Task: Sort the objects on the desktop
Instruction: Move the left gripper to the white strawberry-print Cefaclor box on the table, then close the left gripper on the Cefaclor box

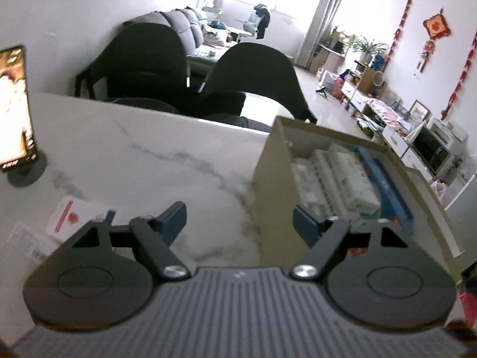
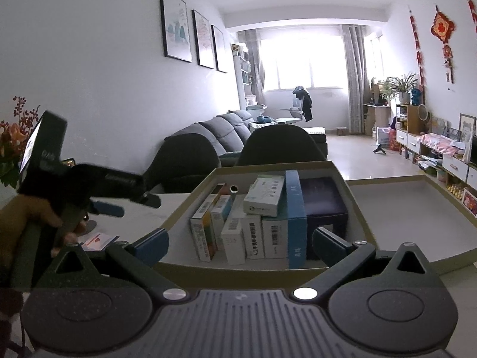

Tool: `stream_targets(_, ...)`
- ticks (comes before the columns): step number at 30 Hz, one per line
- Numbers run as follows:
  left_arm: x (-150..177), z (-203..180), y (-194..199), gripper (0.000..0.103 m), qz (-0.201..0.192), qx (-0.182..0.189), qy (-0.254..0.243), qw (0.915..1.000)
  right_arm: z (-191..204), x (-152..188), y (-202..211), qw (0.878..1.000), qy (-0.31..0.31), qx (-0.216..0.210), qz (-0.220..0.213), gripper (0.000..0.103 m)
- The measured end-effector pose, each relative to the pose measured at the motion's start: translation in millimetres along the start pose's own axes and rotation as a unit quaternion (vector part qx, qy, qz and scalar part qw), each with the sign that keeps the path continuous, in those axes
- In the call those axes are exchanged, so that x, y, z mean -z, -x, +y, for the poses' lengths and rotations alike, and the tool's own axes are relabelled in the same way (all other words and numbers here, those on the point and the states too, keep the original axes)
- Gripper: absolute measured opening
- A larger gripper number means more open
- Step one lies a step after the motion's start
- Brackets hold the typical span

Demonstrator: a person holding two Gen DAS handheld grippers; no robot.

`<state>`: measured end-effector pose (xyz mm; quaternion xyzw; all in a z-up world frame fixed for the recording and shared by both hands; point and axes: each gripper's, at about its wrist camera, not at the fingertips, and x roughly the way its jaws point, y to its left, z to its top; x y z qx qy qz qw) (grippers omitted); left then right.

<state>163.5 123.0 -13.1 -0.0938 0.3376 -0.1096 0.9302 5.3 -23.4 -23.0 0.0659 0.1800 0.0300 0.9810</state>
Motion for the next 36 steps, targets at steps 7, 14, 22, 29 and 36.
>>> stream_targets(7,17.9,36.0,8.7,0.098,-0.002,-0.020,0.018,0.9996,8.4,-0.4,-2.6,1.000,0.005,-0.007,0.005,0.103)
stream_targets(14,37.2,65.1,26.9,0.103,-0.017,-0.054,0.026,0.9980,17.3,1.5,-9.8,1.000,0.010,-0.017,0.012,0.103)
stream_targets(22,55.3,87.1,45.0,0.103,-0.048,-0.095,0.004,0.9943,21.6,2.8,-17.5,0.999,0.012,-0.023,0.020,0.103)
stream_targets(29,65.1,109.0,43.1,0.103,-0.070,-0.113,-0.021,0.9909,20.7,3.7,-22.0,0.999,0.011,-0.024,0.025,0.103)
stream_targets(36,72.1,128.3,34.2,0.103,-0.077,-0.118,-0.053,0.9886,18.3,4.3,-26.0,0.999,0.007,-0.022,0.029,0.103)
